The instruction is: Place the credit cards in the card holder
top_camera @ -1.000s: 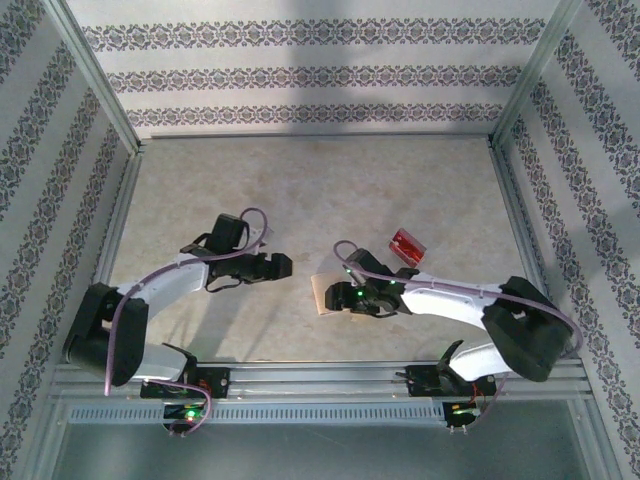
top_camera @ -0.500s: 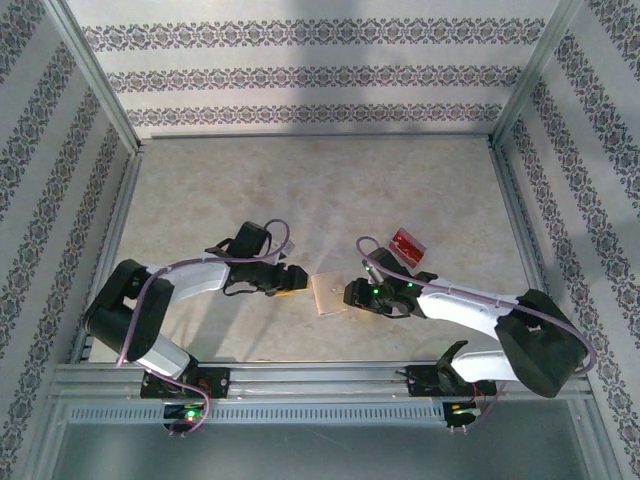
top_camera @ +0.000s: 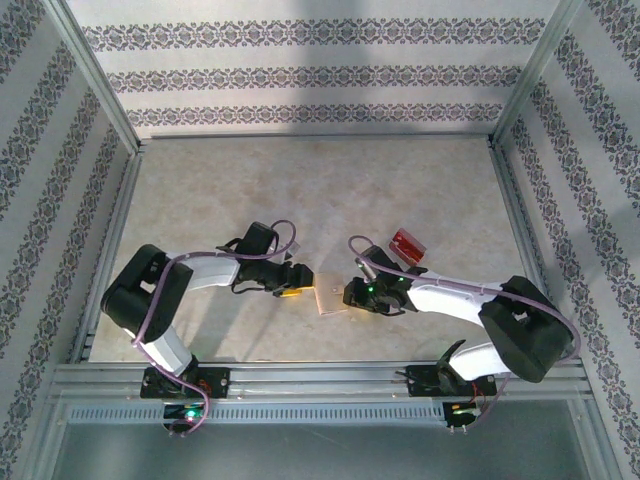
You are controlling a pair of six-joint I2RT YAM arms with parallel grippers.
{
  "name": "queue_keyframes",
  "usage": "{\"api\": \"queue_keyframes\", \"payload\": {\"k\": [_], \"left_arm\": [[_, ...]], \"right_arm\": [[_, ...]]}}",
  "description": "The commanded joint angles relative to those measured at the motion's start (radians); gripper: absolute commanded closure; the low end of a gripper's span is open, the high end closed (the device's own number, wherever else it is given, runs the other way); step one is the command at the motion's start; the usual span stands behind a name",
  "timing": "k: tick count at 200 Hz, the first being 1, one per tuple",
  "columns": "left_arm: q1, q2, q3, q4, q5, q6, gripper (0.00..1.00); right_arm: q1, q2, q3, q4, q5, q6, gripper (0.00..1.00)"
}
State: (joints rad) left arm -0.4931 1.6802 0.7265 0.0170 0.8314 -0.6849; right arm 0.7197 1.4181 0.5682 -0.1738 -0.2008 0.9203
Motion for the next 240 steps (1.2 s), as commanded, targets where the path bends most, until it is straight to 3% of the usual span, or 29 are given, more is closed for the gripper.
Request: {"api": "queue_keyframes", "payload": {"k": [1, 57, 128, 175, 195, 240], "left_arm": [[-0.013, 0.027, 0.035, 0.041, 0.023, -0.034, 0.4], [-0.02, 0.089, 0.054, 0.103, 0.062, -0.091, 0.44], [-0.05, 0.194, 0.122, 0.122, 0.088, -0.129, 0.58], [-0.052, 0.184, 0.139, 0.078, 0.066, -0.124, 0.84], [-0.052, 0.155, 0.177, 0.011, 0.057, -0.07, 1.0], [-0.042, 0.026, 0.166, -0.069, -0.002, 0.005, 1.0]], "right_arm": [[0.056, 0.088, 0.009, 0.166, -0.04, 0.023, 0.67], [0.083, 0.134, 0.027, 0.197, -0.043, 0.037, 0.68], [0.083, 0.149, 0.037, 0.184, -0.035, 0.029, 0.69], [0.083, 0.109, 0.028, 0.158, -0.008, 0.014, 0.68], [0.089, 0.044, 0.022, 0.116, 0.028, 0.017, 0.61], [0.12, -0.235, 0.048, -0.092, 0.152, -0.02, 0.51]]}}
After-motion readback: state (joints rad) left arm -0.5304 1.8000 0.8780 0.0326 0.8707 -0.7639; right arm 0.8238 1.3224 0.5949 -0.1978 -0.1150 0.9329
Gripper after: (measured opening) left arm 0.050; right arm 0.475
